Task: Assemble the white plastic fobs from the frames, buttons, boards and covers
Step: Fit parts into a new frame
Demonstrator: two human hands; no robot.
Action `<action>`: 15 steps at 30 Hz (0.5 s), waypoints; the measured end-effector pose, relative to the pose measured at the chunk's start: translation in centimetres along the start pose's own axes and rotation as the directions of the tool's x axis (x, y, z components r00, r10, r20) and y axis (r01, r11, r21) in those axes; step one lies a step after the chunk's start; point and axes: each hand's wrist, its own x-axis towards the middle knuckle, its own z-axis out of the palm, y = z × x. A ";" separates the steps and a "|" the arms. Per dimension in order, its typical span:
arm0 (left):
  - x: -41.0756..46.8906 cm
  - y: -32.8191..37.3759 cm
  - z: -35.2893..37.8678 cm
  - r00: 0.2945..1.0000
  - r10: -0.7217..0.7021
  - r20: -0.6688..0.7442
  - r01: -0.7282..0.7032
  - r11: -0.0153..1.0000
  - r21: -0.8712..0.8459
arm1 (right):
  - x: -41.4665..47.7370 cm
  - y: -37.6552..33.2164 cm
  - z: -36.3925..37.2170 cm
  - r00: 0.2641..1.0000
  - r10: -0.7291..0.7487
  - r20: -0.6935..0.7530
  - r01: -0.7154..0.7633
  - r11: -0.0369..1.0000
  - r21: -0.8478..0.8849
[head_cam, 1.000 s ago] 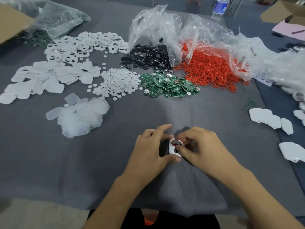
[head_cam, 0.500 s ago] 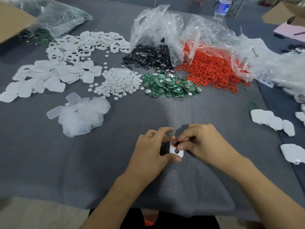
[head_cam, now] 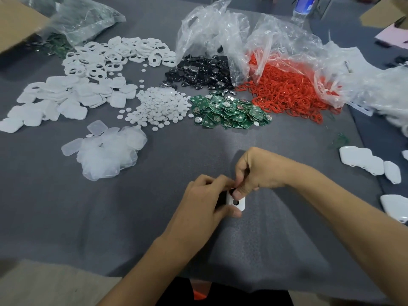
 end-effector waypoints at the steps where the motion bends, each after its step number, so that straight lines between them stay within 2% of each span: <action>1: -0.1 0.2 0.0 1.000 0.021 -0.017 -0.021 1.000 0.003 | 0.0 -0.1 0.0 1.000 0.008 0.001 -0.008 1.000 -0.006; 4: -0.4 0.4 0.0 0.988 0.121 -0.092 -0.116 0.992 0.052 | -0.9 0.3 0.5 0.997 -0.023 -0.076 0.021 0.999 -0.025; 6: -0.5 0.7 0.1 0.982 0.149 -0.117 -0.138 0.985 0.099 | -2.1 1.0 1.8 0.970 -0.086 -0.227 0.066 0.994 -0.091; 9: -0.8 1.2 0.4 0.972 0.196 -0.126 -0.157 0.950 0.269 | -3.9 2.1 5.1 0.845 -0.291 -0.449 0.172 0.942 -0.287; 12: -0.9 1.7 0.5 0.970 0.217 -0.109 -0.167 0.922 0.350 | -5.1 3.1 8.4 0.730 -0.379 -0.569 0.188 0.912 -0.366; 15: -1.1 1.8 0.4 0.970 0.209 -0.122 -0.165 0.940 0.297 | -5.7 3.3 11.1 0.699 -0.381 -0.605 0.104 0.891 -0.442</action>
